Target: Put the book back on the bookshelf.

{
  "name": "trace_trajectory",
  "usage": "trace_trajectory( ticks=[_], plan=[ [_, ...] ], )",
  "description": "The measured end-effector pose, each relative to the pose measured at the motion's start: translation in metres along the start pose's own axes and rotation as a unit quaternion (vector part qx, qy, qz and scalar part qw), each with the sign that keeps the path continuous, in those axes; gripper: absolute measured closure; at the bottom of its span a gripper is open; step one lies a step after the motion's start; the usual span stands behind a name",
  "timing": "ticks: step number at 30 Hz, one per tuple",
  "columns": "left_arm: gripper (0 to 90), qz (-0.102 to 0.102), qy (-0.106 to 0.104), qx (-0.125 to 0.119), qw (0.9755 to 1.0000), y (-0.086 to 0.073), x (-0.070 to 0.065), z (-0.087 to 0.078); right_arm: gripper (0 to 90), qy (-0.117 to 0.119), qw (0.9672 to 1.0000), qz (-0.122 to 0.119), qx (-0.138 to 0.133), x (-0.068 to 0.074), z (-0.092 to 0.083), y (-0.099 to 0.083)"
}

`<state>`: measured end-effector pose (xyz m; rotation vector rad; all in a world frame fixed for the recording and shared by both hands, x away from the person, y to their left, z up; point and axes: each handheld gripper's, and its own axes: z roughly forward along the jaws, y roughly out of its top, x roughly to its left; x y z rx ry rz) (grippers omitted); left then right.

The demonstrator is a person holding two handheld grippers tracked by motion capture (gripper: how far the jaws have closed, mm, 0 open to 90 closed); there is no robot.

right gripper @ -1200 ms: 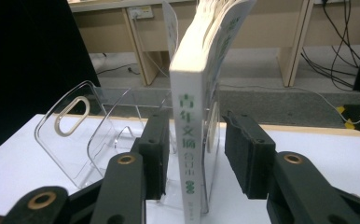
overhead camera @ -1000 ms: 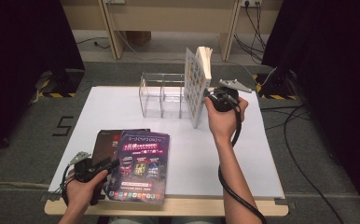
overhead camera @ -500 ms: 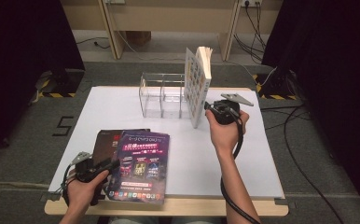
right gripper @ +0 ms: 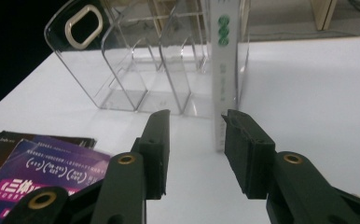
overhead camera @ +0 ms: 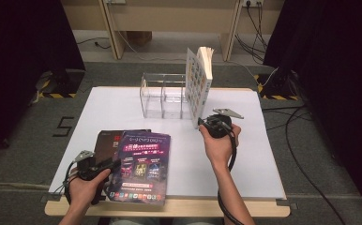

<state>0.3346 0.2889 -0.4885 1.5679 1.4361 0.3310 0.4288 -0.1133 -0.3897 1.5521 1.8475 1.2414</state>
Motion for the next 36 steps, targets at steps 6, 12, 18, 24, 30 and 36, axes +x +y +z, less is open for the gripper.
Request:
trace_trajectory(
  ticks=[6,12,18,24,30,36],
  plan=[
    [53.5,0.003,0.004,0.007,1.0000,0.004,0.000,0.003,61.3,0.011,0.9995,-0.008,0.027,0.009,0.014,-0.013],
    [66.6,0.008,0.017,0.012,0.9997,0.012,0.001,0.006,63.0,0.024,0.9980,-0.020,0.054,0.023,0.029,-0.025],
    [79.6,0.011,0.047,0.023,0.9986,0.020,0.006,0.010,67.1,0.034,0.9959,-0.027,0.079,0.033,0.043,-0.033],
    [83.5,0.003,0.056,0.043,0.9975,0.020,0.012,0.016,66.2,0.043,0.9941,-0.027,0.096,0.043,0.057,-0.035],
    [86.6,0.010,0.054,0.052,0.9971,0.018,0.010,0.019,65.2,0.048,0.9925,-0.033,0.108,0.052,0.068,-0.033],
    [89.7,0.020,0.057,0.060,0.9964,0.019,0.009,0.023,65.0,0.047,0.9914,-0.036,0.117,0.053,0.072,-0.036]
  ],
)
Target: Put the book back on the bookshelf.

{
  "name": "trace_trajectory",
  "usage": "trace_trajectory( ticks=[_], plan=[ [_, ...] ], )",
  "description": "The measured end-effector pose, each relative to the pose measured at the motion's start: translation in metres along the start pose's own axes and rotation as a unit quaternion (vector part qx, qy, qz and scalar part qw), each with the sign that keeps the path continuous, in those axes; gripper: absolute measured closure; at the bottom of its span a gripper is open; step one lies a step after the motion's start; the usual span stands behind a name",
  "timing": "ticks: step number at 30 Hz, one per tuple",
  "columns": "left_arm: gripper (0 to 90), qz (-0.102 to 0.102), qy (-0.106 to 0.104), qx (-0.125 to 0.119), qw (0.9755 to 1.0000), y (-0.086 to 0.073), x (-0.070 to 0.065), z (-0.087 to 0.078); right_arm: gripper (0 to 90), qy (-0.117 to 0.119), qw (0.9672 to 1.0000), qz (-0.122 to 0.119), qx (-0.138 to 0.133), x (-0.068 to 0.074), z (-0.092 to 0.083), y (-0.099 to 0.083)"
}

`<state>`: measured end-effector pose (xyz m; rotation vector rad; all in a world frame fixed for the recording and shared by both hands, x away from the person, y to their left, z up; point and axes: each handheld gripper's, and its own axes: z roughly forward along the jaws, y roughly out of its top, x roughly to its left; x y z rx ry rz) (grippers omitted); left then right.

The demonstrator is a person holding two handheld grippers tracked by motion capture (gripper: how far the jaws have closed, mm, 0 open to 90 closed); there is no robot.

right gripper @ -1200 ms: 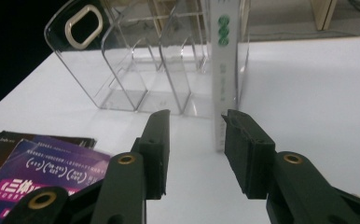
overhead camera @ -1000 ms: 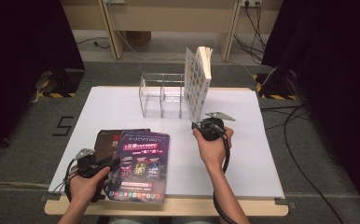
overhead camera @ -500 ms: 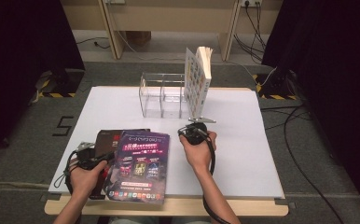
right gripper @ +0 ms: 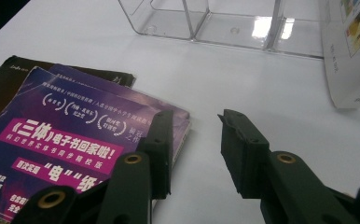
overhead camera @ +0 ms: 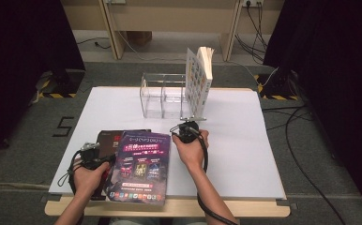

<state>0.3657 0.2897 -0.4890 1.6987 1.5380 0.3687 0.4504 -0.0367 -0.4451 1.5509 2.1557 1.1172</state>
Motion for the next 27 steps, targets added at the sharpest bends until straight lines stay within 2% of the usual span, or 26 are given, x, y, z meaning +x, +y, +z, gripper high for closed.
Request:
trace_trajectory(
  ticks=[9,15,19,21,27],
  plan=[
    [90.0,0.017,0.014,0.013,0.9997,0.003,-0.005,0.003,64.5,-0.002,0.9999,0.002,0.015,-0.002,0.012,0.000],
    [90.0,0.016,0.010,0.015,0.9997,0.003,-0.004,0.003,63.7,0.000,0.9995,0.009,0.031,-0.002,0.024,0.001],
    [89.9,0.020,0.016,0.014,0.9996,0.003,-0.006,0.003,62.6,0.003,0.9994,0.002,0.035,-0.001,0.031,0.002],
    [89.9,0.026,0.019,0.015,0.9994,0.003,-0.007,0.003,62.4,0.003,0.9992,0.007,0.039,0.000,0.032,0.003],
    [89.9,0.027,0.020,0.019,0.9993,0.005,-0.007,0.004,62.2,0.001,0.9991,0.008,0.042,-0.001,0.036,0.005]
  ],
)
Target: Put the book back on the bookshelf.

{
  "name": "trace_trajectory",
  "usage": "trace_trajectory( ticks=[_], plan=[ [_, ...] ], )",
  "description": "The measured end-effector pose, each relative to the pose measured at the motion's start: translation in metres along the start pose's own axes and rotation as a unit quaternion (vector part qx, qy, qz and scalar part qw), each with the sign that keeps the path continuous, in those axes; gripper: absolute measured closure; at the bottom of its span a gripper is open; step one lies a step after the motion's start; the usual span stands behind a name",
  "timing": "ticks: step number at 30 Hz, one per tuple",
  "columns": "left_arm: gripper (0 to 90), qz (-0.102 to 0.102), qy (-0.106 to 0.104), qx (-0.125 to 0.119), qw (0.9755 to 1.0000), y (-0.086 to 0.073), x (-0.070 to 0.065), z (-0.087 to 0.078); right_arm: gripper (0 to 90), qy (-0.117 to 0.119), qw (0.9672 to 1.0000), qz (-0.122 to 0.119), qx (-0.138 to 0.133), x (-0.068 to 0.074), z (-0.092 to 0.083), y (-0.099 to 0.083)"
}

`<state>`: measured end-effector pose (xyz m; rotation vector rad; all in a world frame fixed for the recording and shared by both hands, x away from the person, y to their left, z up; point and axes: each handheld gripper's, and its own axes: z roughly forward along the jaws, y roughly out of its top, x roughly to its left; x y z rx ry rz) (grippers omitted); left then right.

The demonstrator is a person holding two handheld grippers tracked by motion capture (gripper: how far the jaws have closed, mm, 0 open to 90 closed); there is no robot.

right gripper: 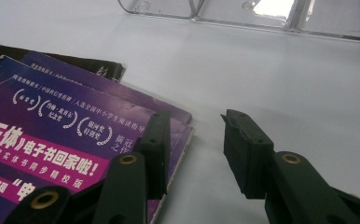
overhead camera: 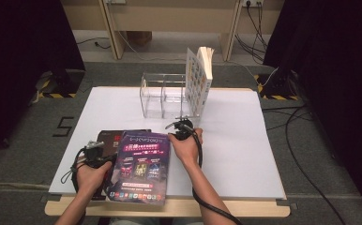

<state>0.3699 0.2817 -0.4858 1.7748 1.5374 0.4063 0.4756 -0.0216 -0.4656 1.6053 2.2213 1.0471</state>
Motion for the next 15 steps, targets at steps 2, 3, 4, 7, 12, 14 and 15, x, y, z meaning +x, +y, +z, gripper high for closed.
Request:
trace_trajectory(
  ticks=[2,3,4,7,12,14,15],
  plan=[
    [89.9,-0.002,-0.005,-0.002,1.0000,0.000,-0.001,0.001,62.2,0.000,1.0000,0.003,0.001,0.000,0.001,0.000],
    [89.9,0.000,-0.009,0.000,1.0000,0.000,-0.001,0.001,62.2,0.000,1.0000,0.002,0.001,0.000,0.001,0.001],
    [89.9,0.002,-0.011,0.000,0.9999,0.001,-0.003,0.002,62.2,0.000,1.0000,0.002,0.002,0.000,0.002,0.001],
    [89.9,0.005,-0.011,0.001,0.9999,0.001,-0.004,0.003,62.0,-0.001,1.0000,0.002,0.004,0.000,0.004,0.002],
    [89.9,0.010,-0.002,0.000,0.9999,0.001,-0.007,0.003,61.1,0.006,0.9999,0.002,0.009,-0.003,0.010,0.005],
    [89.8,0.012,-0.003,0.000,0.9999,0.001,-0.008,0.004,60.3,0.011,0.9998,0.004,0.016,-0.004,0.014,0.006],
    [89.7,0.013,-0.004,-0.001,0.9999,0.001,-0.007,0.004,60.2,0.010,0.9997,0.010,0.020,-0.004,0.015,0.005]
  ],
)
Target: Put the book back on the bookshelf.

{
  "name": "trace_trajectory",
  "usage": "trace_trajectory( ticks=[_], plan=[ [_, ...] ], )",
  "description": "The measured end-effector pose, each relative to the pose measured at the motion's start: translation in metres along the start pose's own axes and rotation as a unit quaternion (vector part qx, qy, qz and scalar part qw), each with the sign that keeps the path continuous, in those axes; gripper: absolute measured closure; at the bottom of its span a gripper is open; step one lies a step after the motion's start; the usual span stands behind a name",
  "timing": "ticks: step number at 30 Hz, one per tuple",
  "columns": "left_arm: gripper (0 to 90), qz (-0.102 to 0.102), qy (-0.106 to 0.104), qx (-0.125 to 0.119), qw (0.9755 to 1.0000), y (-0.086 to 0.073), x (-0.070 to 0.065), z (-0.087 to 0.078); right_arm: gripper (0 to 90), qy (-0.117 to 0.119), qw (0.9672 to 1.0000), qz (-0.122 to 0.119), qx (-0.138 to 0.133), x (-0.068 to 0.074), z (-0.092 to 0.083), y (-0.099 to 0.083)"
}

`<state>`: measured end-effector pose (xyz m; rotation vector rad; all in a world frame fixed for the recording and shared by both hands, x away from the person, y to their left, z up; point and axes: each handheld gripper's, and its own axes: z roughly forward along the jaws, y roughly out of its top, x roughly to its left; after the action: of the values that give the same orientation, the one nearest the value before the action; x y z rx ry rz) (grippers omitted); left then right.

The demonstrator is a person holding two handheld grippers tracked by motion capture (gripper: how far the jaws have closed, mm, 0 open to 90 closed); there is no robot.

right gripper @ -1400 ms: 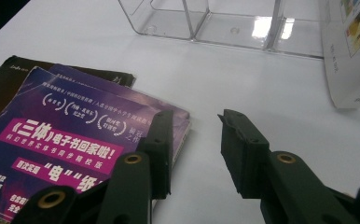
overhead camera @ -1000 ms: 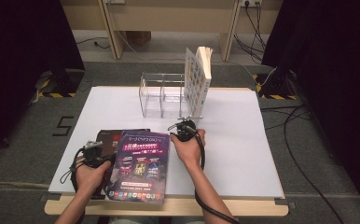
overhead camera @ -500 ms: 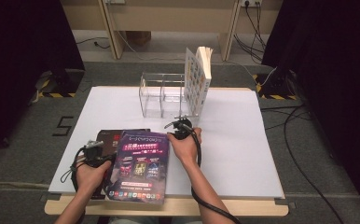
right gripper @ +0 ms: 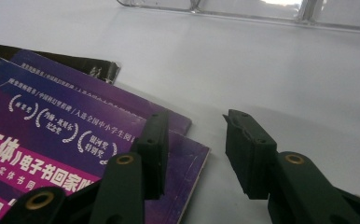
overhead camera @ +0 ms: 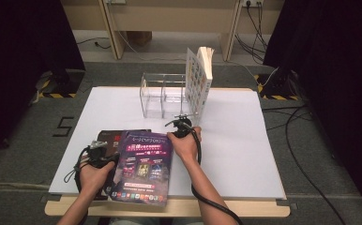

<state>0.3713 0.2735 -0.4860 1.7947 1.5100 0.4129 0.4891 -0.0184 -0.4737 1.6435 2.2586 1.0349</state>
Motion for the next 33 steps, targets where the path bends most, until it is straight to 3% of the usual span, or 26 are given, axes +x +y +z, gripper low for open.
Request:
trace_trajectory(
  ticks=[4,12,15,19,26,33],
  plan=[
    [87.9,-0.012,-0.010,-0.005,0.9999,0.000,0.004,-0.001,59.5,0.008,0.9999,0.006,0.000,-0.002,0.003,0.000],
    [77.6,-0.022,-0.019,-0.045,0.9985,0.007,0.001,-0.013,58.2,0.028,0.9994,0.019,0.002,-0.004,0.006,0.001],
    [70.7,-0.011,-0.028,-0.028,0.9992,0.007,-0.003,-0.007,57.7,0.033,0.9991,0.025,0.004,-0.003,0.006,0.001],
    [68.3,0.005,-0.026,-0.012,0.9996,0.002,-0.007,0.000,57.3,0.037,0.9988,0.031,0.007,-0.002,0.007,0.001],
    [69.2,0.016,-0.016,-0.005,0.9997,0.003,-0.010,0.001,56.4,0.050,0.9977,0.045,0.007,-0.004,0.007,-0.003],
    [69.9,0.014,-0.009,-0.007,0.9998,0.002,-0.012,0.001,57.1,0.053,0.9967,0.061,0.010,-0.005,0.004,-0.006]
  ],
)
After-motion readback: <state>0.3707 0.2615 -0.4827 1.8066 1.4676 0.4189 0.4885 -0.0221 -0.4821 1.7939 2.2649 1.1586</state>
